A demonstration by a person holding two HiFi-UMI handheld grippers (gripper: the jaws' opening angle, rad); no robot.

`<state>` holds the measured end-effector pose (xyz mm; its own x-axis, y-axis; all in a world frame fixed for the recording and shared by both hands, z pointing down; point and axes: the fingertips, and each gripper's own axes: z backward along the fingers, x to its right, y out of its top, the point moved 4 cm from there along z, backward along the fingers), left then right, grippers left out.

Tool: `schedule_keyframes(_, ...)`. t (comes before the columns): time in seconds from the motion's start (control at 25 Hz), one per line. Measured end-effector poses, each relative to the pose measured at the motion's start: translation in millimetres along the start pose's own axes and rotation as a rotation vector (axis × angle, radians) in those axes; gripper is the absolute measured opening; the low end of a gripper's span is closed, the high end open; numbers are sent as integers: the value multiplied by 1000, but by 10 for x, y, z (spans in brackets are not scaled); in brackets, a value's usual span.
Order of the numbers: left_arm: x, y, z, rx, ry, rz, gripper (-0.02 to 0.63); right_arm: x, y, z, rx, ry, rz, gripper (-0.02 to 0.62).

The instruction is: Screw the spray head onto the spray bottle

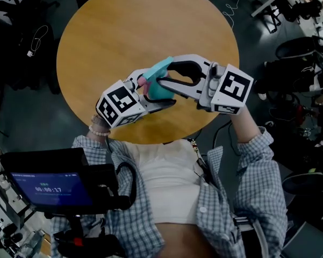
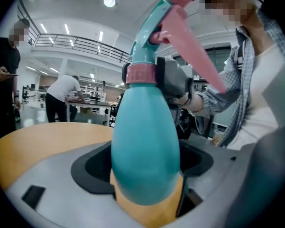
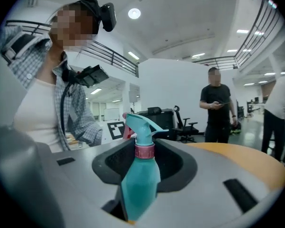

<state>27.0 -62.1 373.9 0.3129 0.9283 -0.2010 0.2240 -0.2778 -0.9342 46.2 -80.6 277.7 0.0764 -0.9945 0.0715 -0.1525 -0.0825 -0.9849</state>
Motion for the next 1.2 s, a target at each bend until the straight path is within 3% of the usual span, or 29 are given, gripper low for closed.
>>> schedule_keyframes(0.28, -276, 19, 35, 20, 271, 18, 413, 234, -136, 123, 175, -509, -231, 124)
schedule_keyframes(0.4, -309, -6, 19, -3, 328, -23, 411, 227, -174, 140, 209, -615, -287, 124)
schedule_keyframes(0.52, -328, 7, 6, 2, 375, -47, 411, 199, -157, 122, 203, -668, -290, 124)
schedule_keyframes(0.68, -343, 25, 8, 31, 389, -32, 410, 162, -134, 102, 193, -649, -256, 124)
schedule_keyframes(0.88, -398, 34, 95, 34, 391, -41, 410, 72, -172, 111, 152, -547, -186, 124)
schedule_keyframes(0.96, -369, 58, 110, 42, 346, -53, 410, 49, -169, 150, 137, -473, -154, 124)
schedule_keyframes(1.2, -144, 191, 132, 115, 118, -8, 410, 124, 8, 345, 137, -182, -151, 127)
